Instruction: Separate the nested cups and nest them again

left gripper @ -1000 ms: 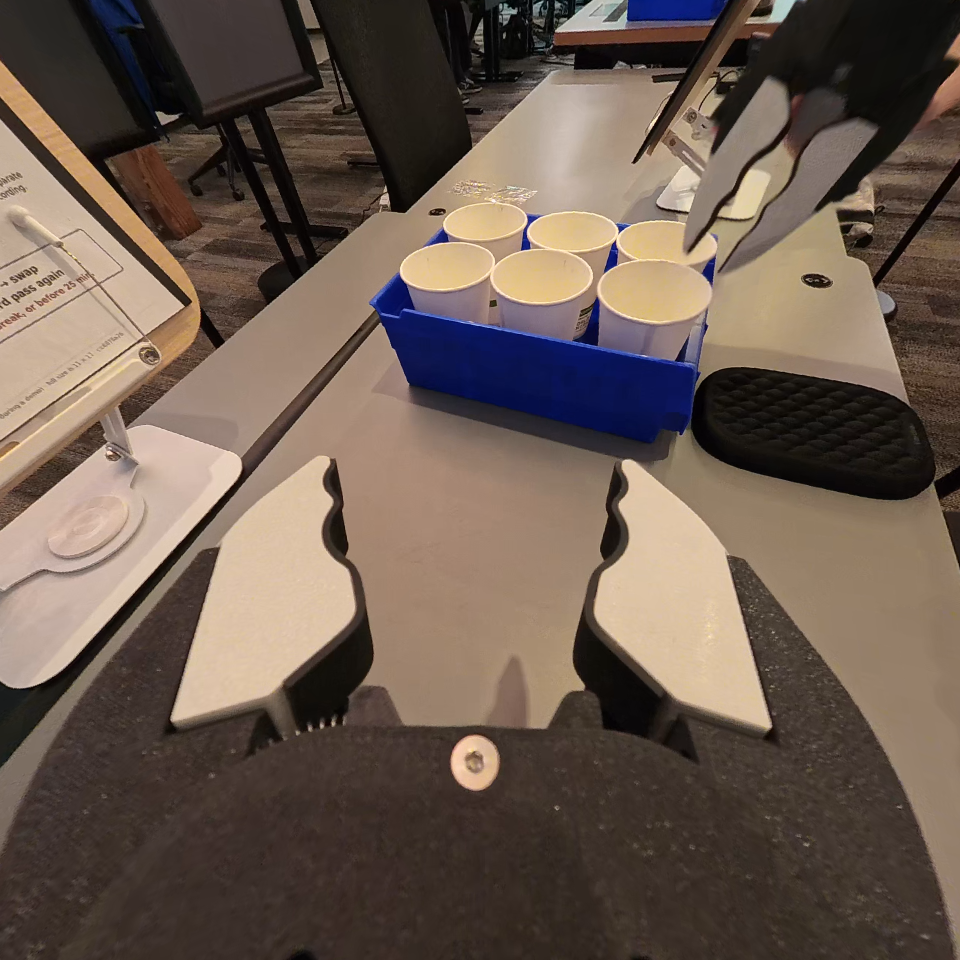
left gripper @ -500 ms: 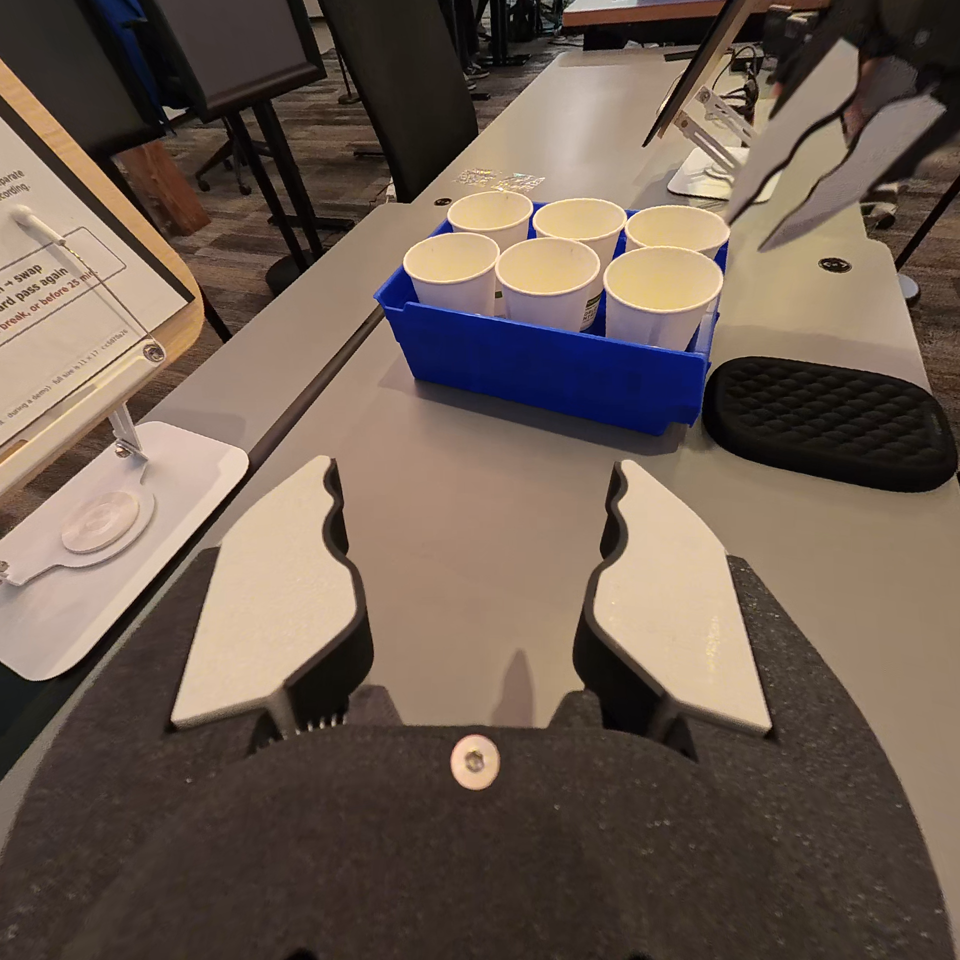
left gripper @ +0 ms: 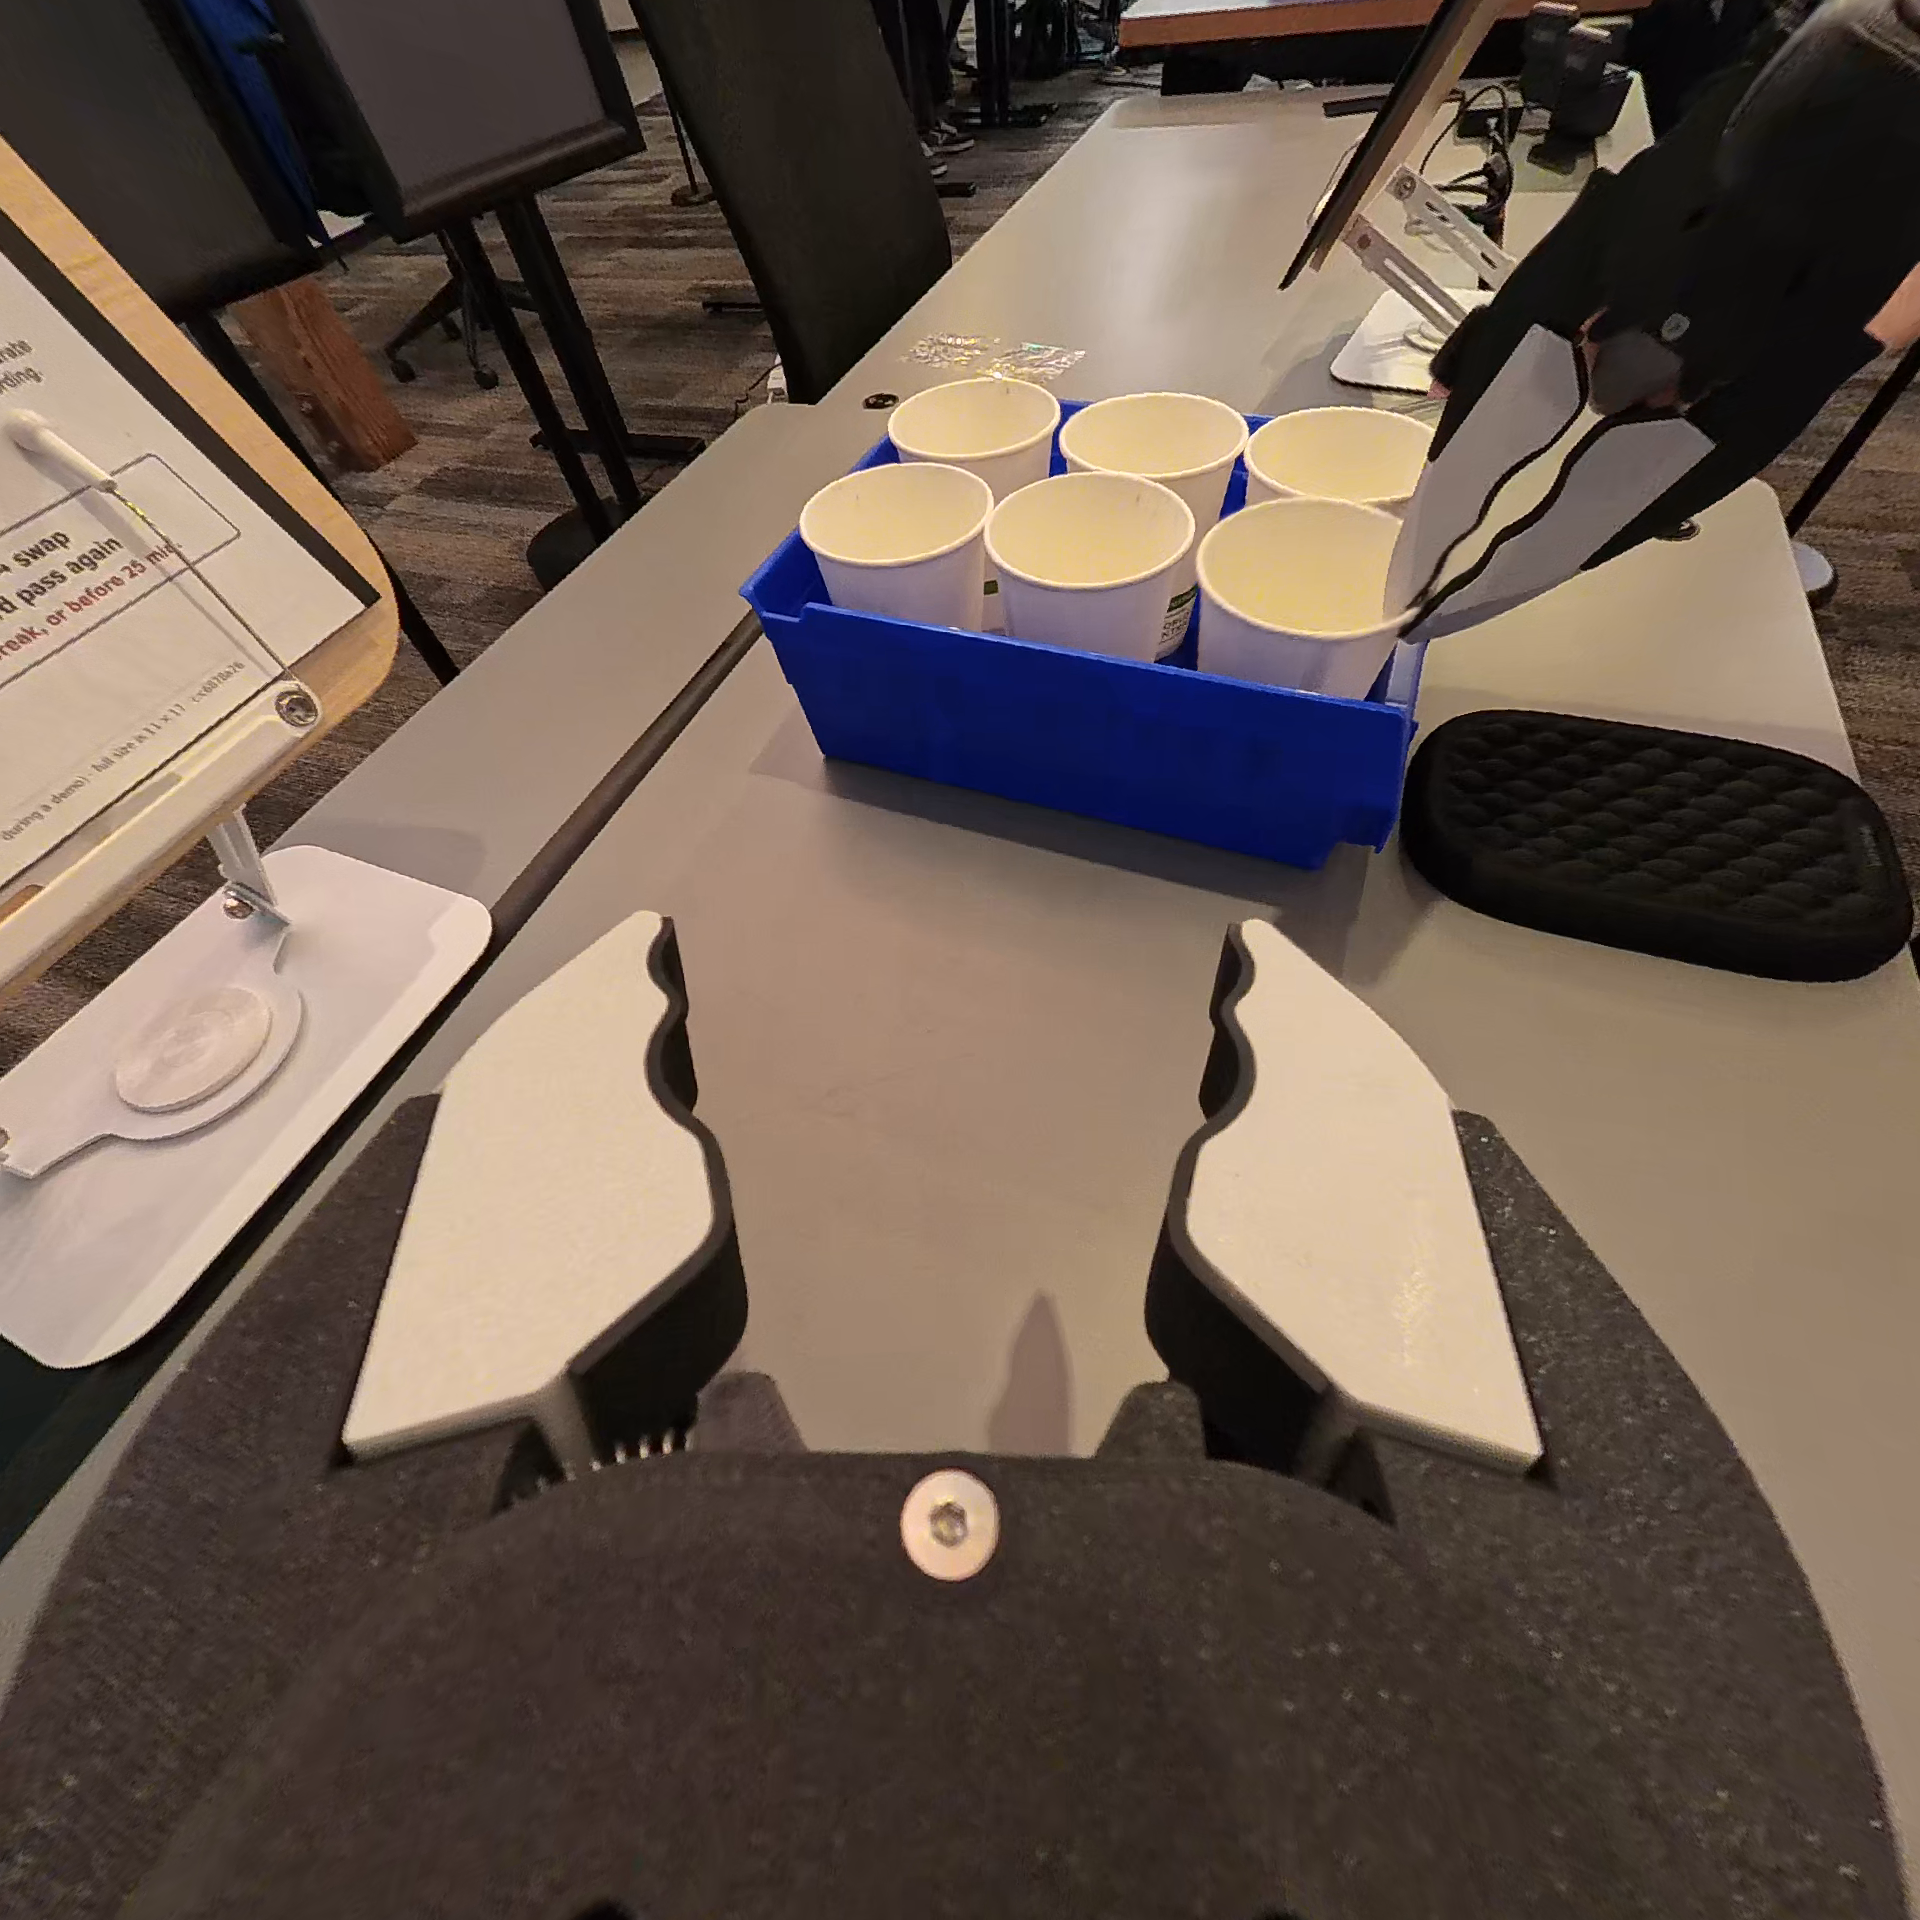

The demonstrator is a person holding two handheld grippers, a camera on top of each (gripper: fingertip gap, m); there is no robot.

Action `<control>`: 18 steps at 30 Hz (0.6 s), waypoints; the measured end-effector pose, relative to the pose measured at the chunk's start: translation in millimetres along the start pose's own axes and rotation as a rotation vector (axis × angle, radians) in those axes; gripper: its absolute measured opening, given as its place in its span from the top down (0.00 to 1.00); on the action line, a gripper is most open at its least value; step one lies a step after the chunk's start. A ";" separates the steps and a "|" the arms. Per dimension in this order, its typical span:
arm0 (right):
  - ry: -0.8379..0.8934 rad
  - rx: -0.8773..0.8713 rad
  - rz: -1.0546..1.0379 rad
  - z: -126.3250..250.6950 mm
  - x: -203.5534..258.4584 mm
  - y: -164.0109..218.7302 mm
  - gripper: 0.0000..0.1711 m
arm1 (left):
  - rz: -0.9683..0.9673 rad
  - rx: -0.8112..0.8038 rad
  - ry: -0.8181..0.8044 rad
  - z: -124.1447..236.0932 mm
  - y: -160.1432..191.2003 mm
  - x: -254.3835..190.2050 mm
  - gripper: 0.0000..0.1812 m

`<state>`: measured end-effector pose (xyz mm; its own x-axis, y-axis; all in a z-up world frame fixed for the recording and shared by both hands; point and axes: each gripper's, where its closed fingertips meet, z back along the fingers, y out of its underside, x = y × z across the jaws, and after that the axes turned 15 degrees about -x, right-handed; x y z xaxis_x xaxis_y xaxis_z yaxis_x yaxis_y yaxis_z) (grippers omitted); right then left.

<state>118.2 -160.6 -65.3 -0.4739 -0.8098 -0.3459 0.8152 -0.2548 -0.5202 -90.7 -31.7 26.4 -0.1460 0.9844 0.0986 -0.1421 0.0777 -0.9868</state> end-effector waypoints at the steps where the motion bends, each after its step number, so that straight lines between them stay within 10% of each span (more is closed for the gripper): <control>1: -0.005 -0.014 -0.005 -0.9 0.0 -2.8 0.98 | -0.002 0.000 0.000 0.2 -0.2 0.0 0.47; 11: 0.000 -0.002 -0.011 1.8 -6.1 -3.6 0.90 | -0.002 -0.013 -0.004 2.6 -4.4 0.8 0.47; 18: 0.161 -0.189 -0.136 71.6 -47.3 -19.7 0.88 | 0.003 -0.024 -0.015 5.4 -7.1 4.5 0.47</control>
<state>148.4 -155.0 17.2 -0.6341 -0.6767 -0.3743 0.6706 -0.2402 -0.7018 -95.6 -28.7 34.6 -0.1614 0.9821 0.0974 -0.1181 0.0788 -0.9899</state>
